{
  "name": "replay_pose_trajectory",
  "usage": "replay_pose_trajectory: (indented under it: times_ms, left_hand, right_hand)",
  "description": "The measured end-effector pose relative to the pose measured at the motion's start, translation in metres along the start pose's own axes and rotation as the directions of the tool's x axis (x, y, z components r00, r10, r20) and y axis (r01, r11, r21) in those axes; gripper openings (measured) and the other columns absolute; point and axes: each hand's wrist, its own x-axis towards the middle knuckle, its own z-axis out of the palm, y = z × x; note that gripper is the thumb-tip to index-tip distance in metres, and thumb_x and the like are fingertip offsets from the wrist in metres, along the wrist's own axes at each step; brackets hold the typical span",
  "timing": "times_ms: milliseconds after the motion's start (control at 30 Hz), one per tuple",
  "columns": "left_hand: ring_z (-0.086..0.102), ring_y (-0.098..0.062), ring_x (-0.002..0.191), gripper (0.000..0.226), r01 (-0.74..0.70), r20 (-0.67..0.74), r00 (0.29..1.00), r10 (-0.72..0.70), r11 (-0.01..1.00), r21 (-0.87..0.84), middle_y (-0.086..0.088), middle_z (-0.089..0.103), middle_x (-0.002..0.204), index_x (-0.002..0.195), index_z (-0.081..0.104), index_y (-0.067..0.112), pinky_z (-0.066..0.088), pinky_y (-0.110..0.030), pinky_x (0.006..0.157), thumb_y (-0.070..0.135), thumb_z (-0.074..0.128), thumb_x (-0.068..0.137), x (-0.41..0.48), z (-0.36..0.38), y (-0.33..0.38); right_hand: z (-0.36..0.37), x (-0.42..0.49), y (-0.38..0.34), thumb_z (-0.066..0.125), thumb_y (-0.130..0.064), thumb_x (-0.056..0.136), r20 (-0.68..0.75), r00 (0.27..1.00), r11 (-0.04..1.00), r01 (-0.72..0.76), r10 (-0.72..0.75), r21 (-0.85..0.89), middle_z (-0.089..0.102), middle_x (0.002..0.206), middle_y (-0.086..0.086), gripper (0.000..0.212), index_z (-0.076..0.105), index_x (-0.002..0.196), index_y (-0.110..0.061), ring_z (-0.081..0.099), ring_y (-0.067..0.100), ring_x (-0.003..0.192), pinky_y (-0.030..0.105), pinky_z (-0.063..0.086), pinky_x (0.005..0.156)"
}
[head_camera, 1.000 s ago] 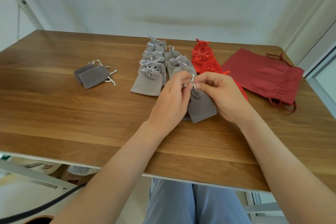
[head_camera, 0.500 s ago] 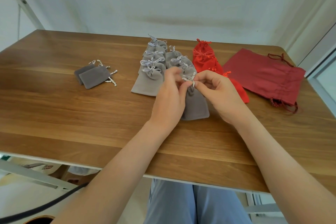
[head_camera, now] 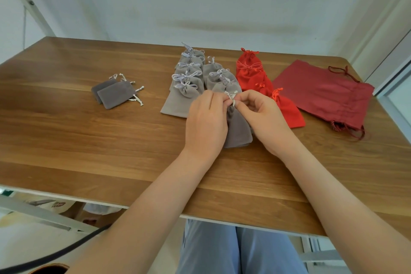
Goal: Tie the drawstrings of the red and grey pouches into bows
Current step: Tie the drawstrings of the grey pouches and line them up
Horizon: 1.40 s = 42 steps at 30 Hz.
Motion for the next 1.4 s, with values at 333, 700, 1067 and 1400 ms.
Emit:
replay_pose_trajectory:
  times_ms: [333, 700, 1067, 1400]
  left_hand:
    - [0.051, -0.022, 0.064, 0.006, -0.16, 0.006, 0.986, 0.169, 0.924, 0.347, -0.005, 0.051, 0.071, 0.082, 0.059, 0.01, 0.028, -0.03, 0.064, 0.006, 0.057, 0.086, 0.001, -0.005, 0.001]
    - [0.05, -0.017, 0.059, 0.018, -0.182, 0.134, 0.978, 0.161, 0.97, 0.162, -0.001, 0.052, 0.068, 0.077, 0.055, 0.012, 0.024, -0.029, 0.067, 0.012, 0.048, 0.094, 0.001, -0.006, -0.005]
    - [0.038, -0.002, 0.07, 0.014, -0.013, 0.183, 0.983, 0.035, 0.993, -0.12, 0.003, 0.054, 0.079, 0.085, 0.056, 0.01, 0.027, -0.027, 0.073, 0.017, 0.045, 0.092, 0.001, -0.008, -0.006]
    - [0.045, -0.009, 0.07, 0.008, -0.061, 0.03, 0.998, 0.062, 0.998, -0.023, -0.001, 0.058, 0.079, 0.086, 0.06, 0.007, 0.028, -0.025, 0.074, 0.012, 0.056, 0.09, 0.002, -0.01, -0.002]
  right_hand:
    - [-0.002, 0.0, -0.003, 0.054, -0.007, 0.094, -0.002, 0.999, 0.997, -0.054, 0.054, 0.047, 0.061, 0.083, 0.006, 0.011, 0.062, 0.09, -0.011, 0.055, 0.016, 0.078, 0.033, 0.046, 0.073]
    - [-0.008, 0.0, 0.001, 0.054, -0.008, 0.093, 0.031, 0.996, 0.996, -0.077, 0.078, -0.041, 0.059, 0.081, 0.002, 0.014, 0.064, 0.086, -0.016, 0.052, 0.01, 0.075, 0.023, 0.043, 0.068]
    - [-0.009, -0.003, -0.001, 0.054, -0.011, 0.094, 0.039, 0.996, 0.997, -0.077, 0.076, 0.03, 0.057, 0.083, 0.008, 0.009, 0.062, 0.09, -0.012, 0.052, 0.017, 0.074, 0.03, 0.043, 0.065]
    - [-0.006, -0.003, -0.005, 0.051, -0.009, 0.096, 0.045, 0.997, 0.994, -0.06, 0.056, 0.087, 0.052, 0.083, 0.011, 0.012, 0.059, 0.088, -0.014, 0.045, 0.021, 0.075, 0.04, 0.036, 0.068]
